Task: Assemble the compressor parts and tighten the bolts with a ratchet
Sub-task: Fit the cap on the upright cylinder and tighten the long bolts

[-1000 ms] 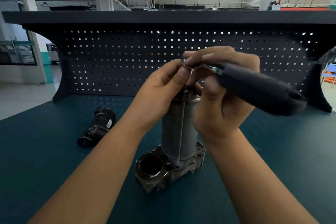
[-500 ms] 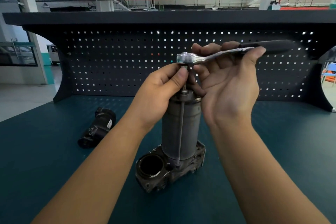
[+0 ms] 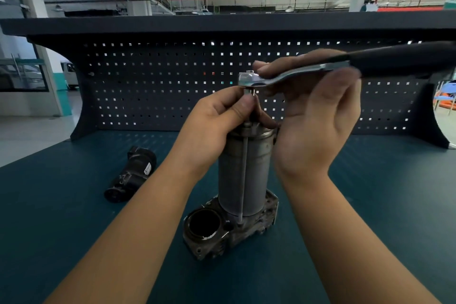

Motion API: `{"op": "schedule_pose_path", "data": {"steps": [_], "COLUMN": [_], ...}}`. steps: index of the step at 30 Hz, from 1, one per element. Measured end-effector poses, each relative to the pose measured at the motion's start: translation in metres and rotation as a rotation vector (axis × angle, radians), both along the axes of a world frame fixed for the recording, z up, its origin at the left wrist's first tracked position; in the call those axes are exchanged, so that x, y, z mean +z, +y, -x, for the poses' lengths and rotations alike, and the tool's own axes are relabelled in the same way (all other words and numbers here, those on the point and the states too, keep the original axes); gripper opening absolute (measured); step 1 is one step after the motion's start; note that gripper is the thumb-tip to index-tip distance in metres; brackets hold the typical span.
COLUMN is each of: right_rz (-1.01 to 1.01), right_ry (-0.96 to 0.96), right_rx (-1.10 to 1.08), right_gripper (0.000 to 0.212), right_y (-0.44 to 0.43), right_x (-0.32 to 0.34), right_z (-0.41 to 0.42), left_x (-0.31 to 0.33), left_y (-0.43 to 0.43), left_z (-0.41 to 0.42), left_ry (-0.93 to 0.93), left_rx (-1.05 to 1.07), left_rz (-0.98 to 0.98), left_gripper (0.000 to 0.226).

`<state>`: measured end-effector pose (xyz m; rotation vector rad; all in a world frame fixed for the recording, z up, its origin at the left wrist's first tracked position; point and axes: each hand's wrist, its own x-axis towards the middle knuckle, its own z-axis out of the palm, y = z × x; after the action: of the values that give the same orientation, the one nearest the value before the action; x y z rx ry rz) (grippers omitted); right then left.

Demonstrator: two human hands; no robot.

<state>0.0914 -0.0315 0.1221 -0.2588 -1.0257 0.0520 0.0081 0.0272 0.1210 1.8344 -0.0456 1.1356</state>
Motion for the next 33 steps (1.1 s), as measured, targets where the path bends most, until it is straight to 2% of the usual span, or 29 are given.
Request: {"op": "schedule_pose_path", "data": {"steps": [3,5,8,11,13,15,17,21,23,24,25,27,29,31,33], "right_rz": [0.126,0.187,-0.003,-0.243,-0.259,-0.234,-0.213,0.034,0.139,0.152,0.126,-0.048,-0.215,-0.236,-0.216], "right_ry": [0.181,0.179,0.041,-0.374,-0.589,-0.635,-0.501,0.059,0.186,0.187,0.156,-0.002,-0.31,-0.556,-0.579], "right_rx": [0.344,0.404,0.125,-0.235,-0.496,-0.642,-0.481,0.049,0.26,0.275,0.226,0.043,-0.219,-0.508,-0.611], "right_gripper": [0.046,0.049,0.038,0.017,0.008,0.011,0.015,0.042,0.045,0.045,0.043,0.034,0.021,0.007,0.011], "right_y": [-0.003,-0.003,0.001,0.003,0.005,0.006,0.003,-0.004,-0.002,-0.001,0.0,0.002,0.003,0.006,0.007], "right_x": [0.009,0.008,0.004,-0.001,-0.001,-0.001,0.0,0.007,0.007,0.006,0.006,0.003,0.0,-0.003,-0.003], "right_z": [-0.006,-0.01,0.0,0.0,-0.007,-0.01,-0.005,-0.001,-0.008,-0.009,-0.007,-0.001,-0.002,-0.007,-0.008], "left_x": [0.0,-0.001,-0.001,-0.001,-0.003,-0.005,-0.004,-0.001,-0.003,-0.002,-0.002,-0.002,-0.002,-0.001,-0.001], "left_y": [0.001,0.001,0.001,0.001,0.003,0.002,0.002,0.004,0.005,0.004,0.002,0.002,0.002,0.004,0.004], "left_z": [-0.001,-0.002,-0.001,-0.001,-0.001,-0.002,-0.001,-0.002,-0.003,-0.003,-0.002,-0.002,-0.002,-0.003,-0.003], "left_ry": [-0.001,-0.002,-0.005,-0.007,0.0,0.015,-0.013,-0.007,-0.017,-0.015,-0.014,-0.008,-0.007,-0.002,0.013], "left_rx": [-0.011,-0.006,0.012,0.07,0.115,0.123,0.067,0.057,0.068,0.068,0.067,0.072,0.088,0.147,0.18], "left_rz": [0.005,-0.004,-0.016,-0.019,-0.006,-0.007,-0.046,-0.02,-0.021,-0.03,-0.034,-0.039,-0.046,-0.055,-0.075], "left_gripper": [0.029,0.026,0.025,0.017,0.013,0.031,0.034,0.024,0.025,0.026,0.026,0.026,0.022,0.019,0.025]}}
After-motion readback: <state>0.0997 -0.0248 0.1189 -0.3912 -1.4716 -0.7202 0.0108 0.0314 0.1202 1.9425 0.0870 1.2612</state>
